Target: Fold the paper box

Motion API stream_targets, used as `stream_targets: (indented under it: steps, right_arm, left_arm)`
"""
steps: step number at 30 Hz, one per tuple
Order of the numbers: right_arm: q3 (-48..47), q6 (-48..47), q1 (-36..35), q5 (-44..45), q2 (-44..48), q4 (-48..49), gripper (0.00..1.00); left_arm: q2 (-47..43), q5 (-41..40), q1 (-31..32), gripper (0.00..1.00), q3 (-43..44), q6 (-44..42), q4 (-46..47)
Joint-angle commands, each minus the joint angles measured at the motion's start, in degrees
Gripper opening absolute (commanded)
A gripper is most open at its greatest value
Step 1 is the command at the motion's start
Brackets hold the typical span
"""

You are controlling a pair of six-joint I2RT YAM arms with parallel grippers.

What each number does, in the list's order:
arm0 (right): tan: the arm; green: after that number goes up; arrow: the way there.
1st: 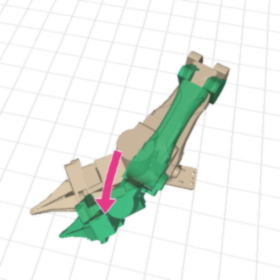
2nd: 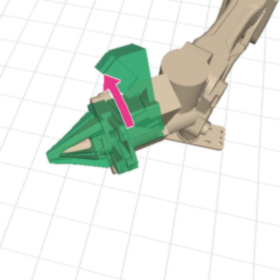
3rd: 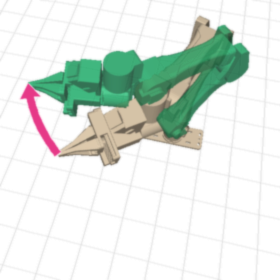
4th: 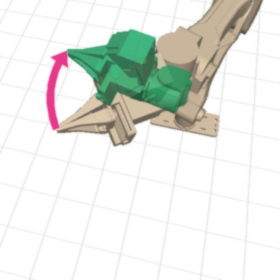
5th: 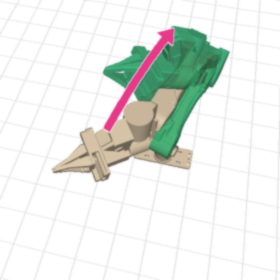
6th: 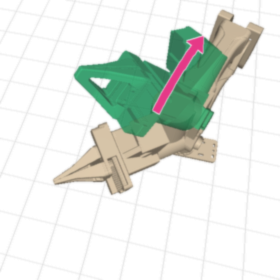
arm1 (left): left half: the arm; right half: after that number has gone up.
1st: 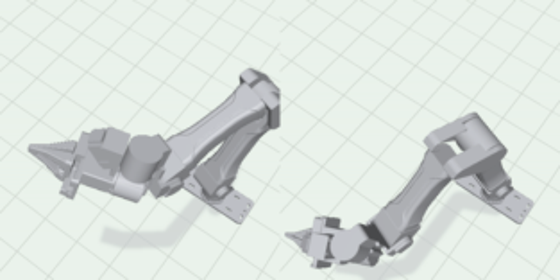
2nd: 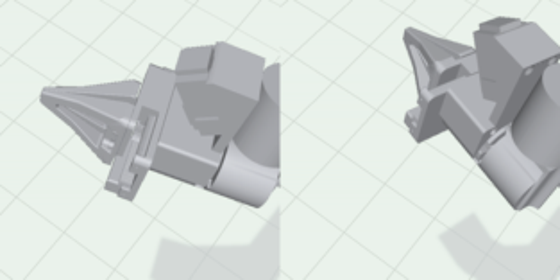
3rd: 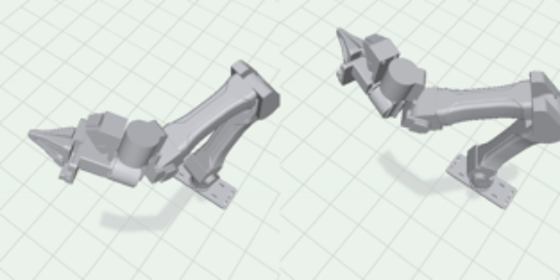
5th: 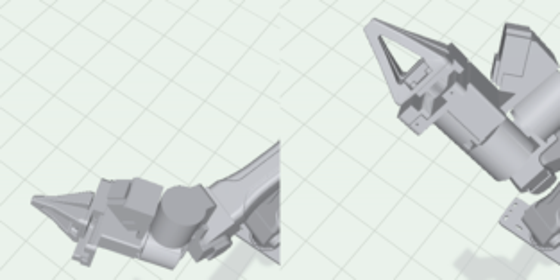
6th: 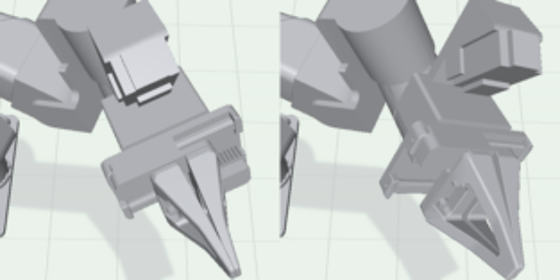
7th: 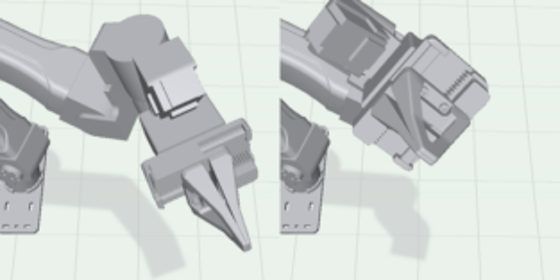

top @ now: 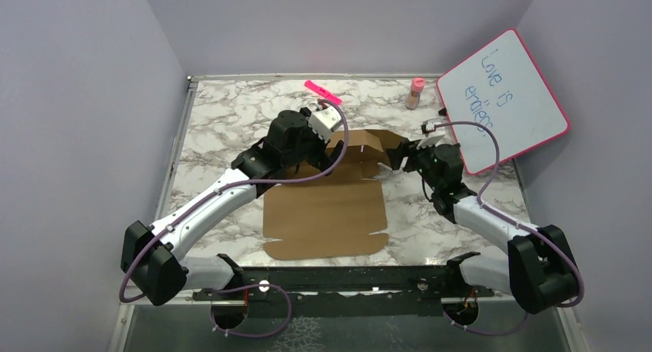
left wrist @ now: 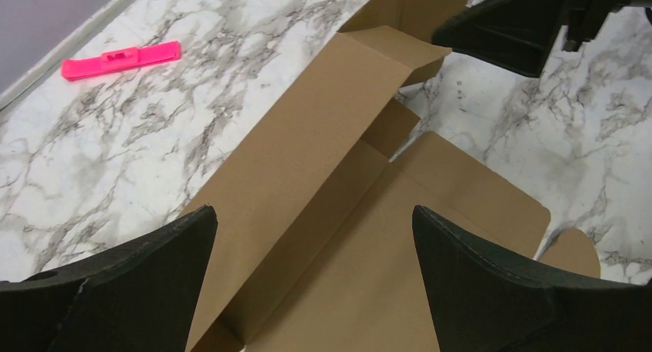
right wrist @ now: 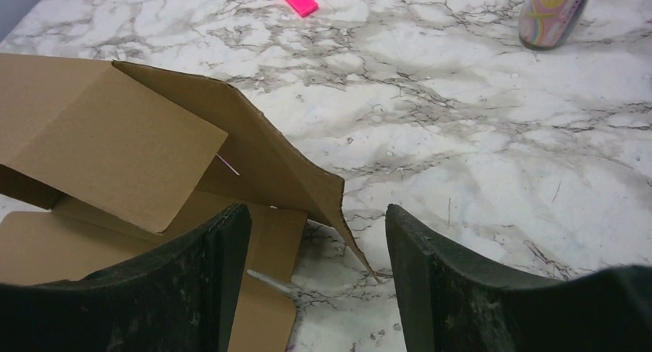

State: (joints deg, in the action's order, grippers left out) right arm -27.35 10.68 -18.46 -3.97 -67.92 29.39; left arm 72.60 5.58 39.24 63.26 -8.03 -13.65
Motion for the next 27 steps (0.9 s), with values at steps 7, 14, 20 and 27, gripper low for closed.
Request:
stream_targets:
  steps: [7, 14, 20, 27]
  right_arm:
    - [2.05, -4.12, 0.35, -4.48, -4.02, 12.05, 0.49]
    - [3.64, -2.95, 0.35, -10.1, -2.93, 12.88, 0.26]
    - [6.52, -2.48, 0.35, -13.0, -1.86, 17.18, 0.16]
    - [10.23, -2.2, 0.11, -15.14, -2.49, 23.53, 0.13]
  left_arm:
    - [-2.06, -3.13, 7.45, 0.95, -4.0, 5.3, 3.46]
    - [-2.2, -5.85, 9.68, 0.94, -13.39, 15.4, 14.13]
    - [-0.73, -12.55, 11.03, 0.93, -21.81, 18.74, 28.41]
    - [6.54, -19.52, 13.52, 0.92, -25.41, 17.37, 40.84]
